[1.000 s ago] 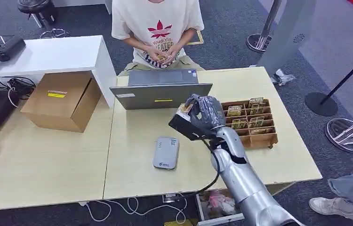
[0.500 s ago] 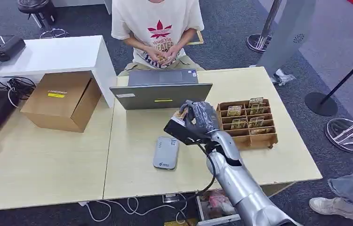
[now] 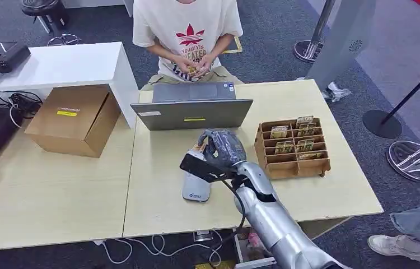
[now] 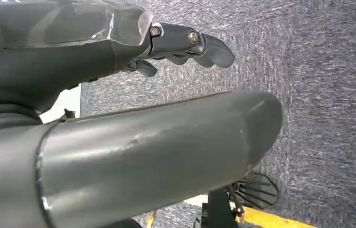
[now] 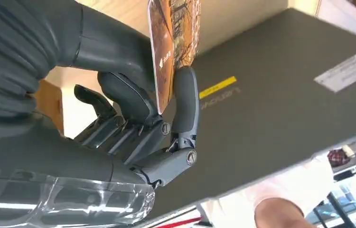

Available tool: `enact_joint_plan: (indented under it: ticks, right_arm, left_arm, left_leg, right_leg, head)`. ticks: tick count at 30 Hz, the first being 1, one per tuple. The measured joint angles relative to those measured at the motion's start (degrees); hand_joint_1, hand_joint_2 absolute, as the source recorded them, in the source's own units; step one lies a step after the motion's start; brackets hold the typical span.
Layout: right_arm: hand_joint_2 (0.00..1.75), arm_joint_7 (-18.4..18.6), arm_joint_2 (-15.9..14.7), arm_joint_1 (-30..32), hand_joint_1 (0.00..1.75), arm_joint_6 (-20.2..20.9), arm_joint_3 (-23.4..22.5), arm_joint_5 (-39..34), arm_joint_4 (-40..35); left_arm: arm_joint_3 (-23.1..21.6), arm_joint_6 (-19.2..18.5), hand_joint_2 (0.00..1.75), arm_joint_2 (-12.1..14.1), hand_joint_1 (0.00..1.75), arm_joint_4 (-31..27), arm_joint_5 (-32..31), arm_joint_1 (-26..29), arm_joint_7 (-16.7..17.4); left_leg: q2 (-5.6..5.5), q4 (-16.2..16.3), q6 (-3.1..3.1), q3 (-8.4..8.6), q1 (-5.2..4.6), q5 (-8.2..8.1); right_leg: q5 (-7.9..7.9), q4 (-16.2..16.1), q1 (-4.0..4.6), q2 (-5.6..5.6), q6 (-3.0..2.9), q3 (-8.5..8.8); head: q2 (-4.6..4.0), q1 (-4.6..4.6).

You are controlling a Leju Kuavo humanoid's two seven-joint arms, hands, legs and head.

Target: Pass the card to the sensor for recognition and then transmit it.

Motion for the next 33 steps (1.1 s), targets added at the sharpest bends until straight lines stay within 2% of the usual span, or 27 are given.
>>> enact_joint_plan:
  ticks: [9,16,33]
  right_arm:
    - [1.75,-0.2,0.86,0.0,1.75,0.5,1.29,-0.09,2.05]
    - [1.75,0.24,1.01,0.18,1.75,-0.72,1.79,-0.96,2.75]
    - [1.75,0.81,0.99,3.37,1.75,-0.09,1.99,-4.54,4.15]
  left_arm:
    - [0.0,0.02,0.0,-0.02,0.0,0.0,-0.09,-0.45,0.0]
    - [0.0,0.02,0.0,-0.04,0.0,0.0,0.2,-0.61,-0.35]
    - [0.0,0.02,0.0,-0.2,0.0,0.0,-0.13,-0.64,-0.55]
  left_leg:
    - [0.0,0.0,0.0,0.0,0.0,0.0]
    - [0.0,0.0,0.0,0.0,0.0,0.0]
    - [0.0,0.0,0.0,0.0,0.0,0.0]
  right_leg:
    - [0.0,0.0,0.0,0.0,0.0,0.0]
    - [0.0,0.0,0.0,0.01,0.0,-0.01]
    - [0.0,-0.01,0.0,0.01,0.0,-0.02]
  head:
    - [0.0,0.0]
    - [0.0,-0.02]
    - [0.0,-0.02]
